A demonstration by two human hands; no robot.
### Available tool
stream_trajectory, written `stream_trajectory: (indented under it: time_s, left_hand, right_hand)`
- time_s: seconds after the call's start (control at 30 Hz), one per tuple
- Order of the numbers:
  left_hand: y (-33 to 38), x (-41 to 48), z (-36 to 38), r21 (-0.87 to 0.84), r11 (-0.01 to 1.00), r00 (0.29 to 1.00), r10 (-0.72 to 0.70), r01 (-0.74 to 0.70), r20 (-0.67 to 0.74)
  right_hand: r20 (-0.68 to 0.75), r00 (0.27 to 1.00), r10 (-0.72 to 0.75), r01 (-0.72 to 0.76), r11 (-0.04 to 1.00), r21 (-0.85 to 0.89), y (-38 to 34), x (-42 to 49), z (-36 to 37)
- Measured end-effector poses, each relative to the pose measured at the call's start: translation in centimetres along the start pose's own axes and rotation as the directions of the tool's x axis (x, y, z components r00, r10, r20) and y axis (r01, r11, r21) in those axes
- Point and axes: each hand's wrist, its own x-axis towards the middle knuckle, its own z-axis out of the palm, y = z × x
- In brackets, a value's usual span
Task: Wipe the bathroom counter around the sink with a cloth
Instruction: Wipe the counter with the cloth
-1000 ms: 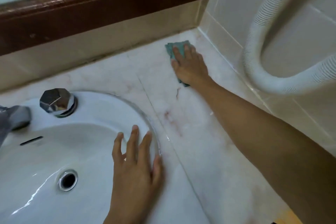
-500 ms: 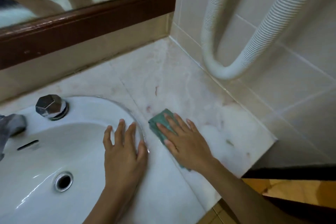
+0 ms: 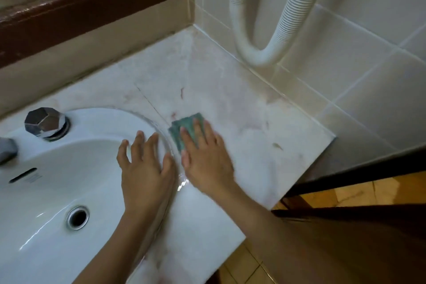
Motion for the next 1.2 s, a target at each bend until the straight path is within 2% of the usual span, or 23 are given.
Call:
stream_trajectory:
  time_s: [0.07, 0.13, 0.23, 0.33, 0.37, 0.4, 0.47, 0.53, 0.63, 0.7, 0.8, 0.87, 0.93, 1.03, 1.07, 1.13, 1.2]
  left_hand:
    - [-0.5, 0.1, -0.1, 0.006, 1.0, 1.0, 0.013, -0.013, 0.003]
    - [-1.0, 0.4, -0.5, -0.005, 1.0, 1.0, 0.008, -0.008, -0.007]
    - [-1.2, 1.0, -0.7, -0.021, 1.0, 1.0, -0.009, 0.009, -0.019]
    - [-1.3, 0.5, -1.2, -0.014, 1.0, 1.0, -0.022, 0.022, -0.007]
    - [-0.3, -1.6, -1.3, 0.013, 1.0, 1.0, 0.0, 0.0, -0.013]
    - [0.5, -3.3, -1.5, 0.028, 1.0, 1.0, 0.009, -0.009, -0.015]
    - [0.1, -3.1, -1.7, 0.03, 0.999, 1.0, 0.021, -0.02, -0.018]
    - [0.1, -2.1, -1.7, 0.033, 0.999, 0.999, 0.031, -0.03, -0.026]
    - [-0.4, -0.7, -1.0, 0.03, 0.999, 0.999, 0.042, -0.041, -0.012]
    - [-0.4, -0.3, -0.4, -0.018, 0.996, 0.996, 0.083, -0.084, -0.028]
    - [0.1, -1.8, -0.9, -0.161, 0.984, 0.994, 0.068, -0.08, -0.082]
    - [-0.2, -4.8, -2.2, -0.173, 0.981, 0.992, 0.074, -0.091, -0.101]
    - [-1.4, -8.5, -3.3, -0.15, 0.984, 0.992, 0.081, -0.095, -0.1]
    - [-4.2, -13.5, -4.5, -0.098, 0.995, 0.997, -0.018, 0.011, -0.07]
    - [-5.1, -14.9, -4.8, -0.076, 0.996, 0.996, -0.059, 0.054, -0.065]
    - [-6.8, -17.4, -5.5, -0.021, 0.991, 0.988, -0.134, 0.132, -0.076]
    - [-8.0, -19.7, -6.4, -0.024, 0.98, 0.976, -0.198, 0.197, -0.093]
  right_hand:
    - [0.08, 0.989, -0.122, 0.12, 0.992, 0.036, -0.8, -7.2, -0.9]
    - [0.097, 0.99, -0.102, 0.102, 0.995, 0.006, 2.9, -10.8, -2.0]
    - [0.021, 0.995, 0.098, -0.095, 0.99, -0.103, 10.6, -8.6, -3.3]
    - [-0.01, 0.941, 0.337, -0.335, 0.932, -0.138, 15.4, -3.5, -4.5]
    - [-0.022, 0.902, 0.432, -0.431, 0.893, -0.13, 16.3, -4.0, -5.2]
    - [-0.028, 0.86, 0.509, -0.508, 0.854, -0.112, 16.1, -4.4, -5.9]
    - [-0.008, 0.829, 0.559, -0.559, 0.828, -0.049, 12.2, -2.7, -4.8]
    - [-0.017, 0.896, 0.443, -0.443, 0.896, 0.012, 6.1, -3.0, -2.8]
    - [0.041, 0.992, 0.119, -0.121, 0.991, 0.062, -1.1, -8.6, -0.8]
    - [0.131, 0.986, -0.099, 0.096, 0.995, 0.026, -1.4, -13.4, -1.0]
    - [0.195, 0.952, -0.237, 0.253, 0.965, -0.064, 4.3, -15.9, -2.4]
    - [0.236, 0.963, -0.128, 0.163, 0.978, -0.132, 8.2, -14.2, -3.3]
    - [0.187, 0.98, 0.072, -0.044, 0.987, -0.153, 9.7, -10.9, -3.8]
    - [0.094, 0.948, 0.306, -0.297, 0.95, -0.094, 6.7, -6.6, -3.1]
    - [0.089, 0.936, 0.34, -0.335, 0.94, -0.069, 4.8, -5.9, -2.5]
    - [0.109, 0.952, 0.286, -0.284, 0.958, -0.036, 0.8, -6.4, -1.4]
    - [0.123, 0.98, 0.158, -0.156, 0.987, -0.02, -2.6, -9.2, -0.4]
